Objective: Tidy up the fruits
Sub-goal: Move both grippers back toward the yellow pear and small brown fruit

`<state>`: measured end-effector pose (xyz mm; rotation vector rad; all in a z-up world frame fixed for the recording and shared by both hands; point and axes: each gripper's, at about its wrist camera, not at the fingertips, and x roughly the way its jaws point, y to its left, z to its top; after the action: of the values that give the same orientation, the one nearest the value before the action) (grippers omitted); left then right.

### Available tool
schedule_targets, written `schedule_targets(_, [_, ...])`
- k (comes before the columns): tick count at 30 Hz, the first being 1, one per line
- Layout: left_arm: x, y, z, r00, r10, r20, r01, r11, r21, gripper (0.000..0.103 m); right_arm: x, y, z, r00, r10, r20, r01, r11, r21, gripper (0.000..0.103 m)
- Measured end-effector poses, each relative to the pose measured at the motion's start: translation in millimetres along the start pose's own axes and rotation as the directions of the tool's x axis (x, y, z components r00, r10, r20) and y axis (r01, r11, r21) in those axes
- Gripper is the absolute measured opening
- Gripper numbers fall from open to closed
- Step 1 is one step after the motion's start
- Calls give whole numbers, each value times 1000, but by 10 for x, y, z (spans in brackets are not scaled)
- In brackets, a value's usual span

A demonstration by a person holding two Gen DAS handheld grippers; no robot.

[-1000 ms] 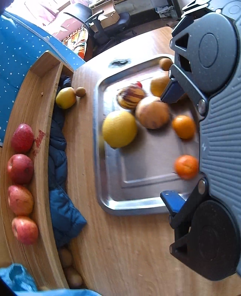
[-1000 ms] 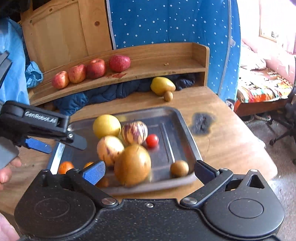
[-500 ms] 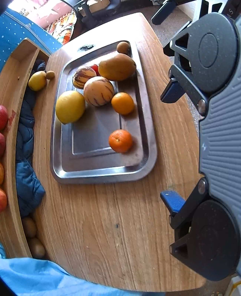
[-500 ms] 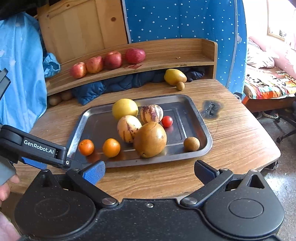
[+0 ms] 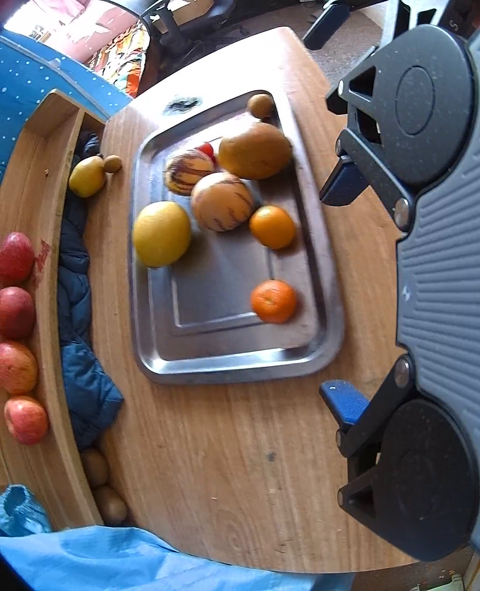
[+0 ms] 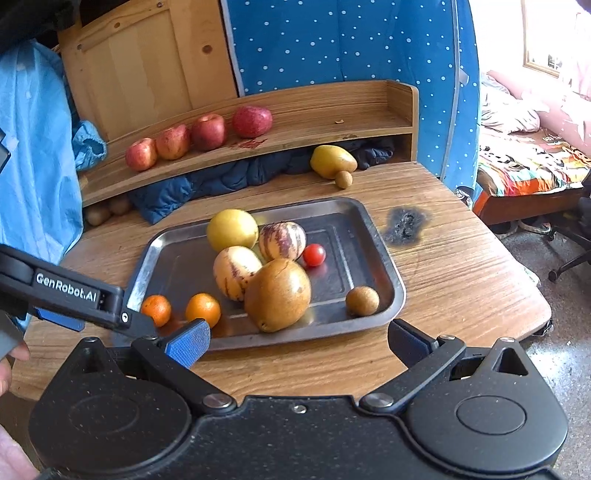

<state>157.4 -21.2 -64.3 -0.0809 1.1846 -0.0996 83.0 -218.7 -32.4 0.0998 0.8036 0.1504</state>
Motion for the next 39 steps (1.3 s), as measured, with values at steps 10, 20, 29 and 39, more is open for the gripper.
schedule_targets(10, [221,-367,671,999,-19,35,17,999,33,102,337,-448,390,998,-60,10,59,997,40,102])
schedule_targets(20, [523,-711,1316,998,-25,56,23,999,49,102,814,-708,719,997,-68,-21,69,995,66,102])
schedule_targets(29, [874,-912,1912,996,-63,64,58,995,79,102,1137,-786,925,994,-105,-15,106,993,48,102])
schedule_targets(39, [1237,-1074,2299,974,-213,79,202,972,122,102,1578,-828,1241,989,-134,-67,132,991,-37,102])
